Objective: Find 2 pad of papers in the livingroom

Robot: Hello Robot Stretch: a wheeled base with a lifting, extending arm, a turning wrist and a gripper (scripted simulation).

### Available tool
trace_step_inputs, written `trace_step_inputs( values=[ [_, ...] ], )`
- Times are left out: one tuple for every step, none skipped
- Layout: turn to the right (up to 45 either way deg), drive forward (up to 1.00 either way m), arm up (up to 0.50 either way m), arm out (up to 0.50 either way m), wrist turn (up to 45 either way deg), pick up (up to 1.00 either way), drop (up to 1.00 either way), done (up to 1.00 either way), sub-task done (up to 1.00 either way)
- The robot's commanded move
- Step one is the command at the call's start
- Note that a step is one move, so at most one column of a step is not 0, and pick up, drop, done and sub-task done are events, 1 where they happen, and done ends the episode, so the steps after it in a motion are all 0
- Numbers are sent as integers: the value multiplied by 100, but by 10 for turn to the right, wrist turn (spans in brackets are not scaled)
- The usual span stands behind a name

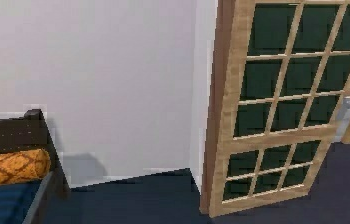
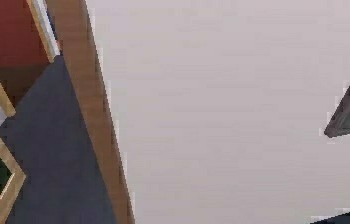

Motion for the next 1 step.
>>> trace_step_inputs(
  values=[
    [0, 5, 0, 0, 0, 0, 0, 0, 0]
  ],
)
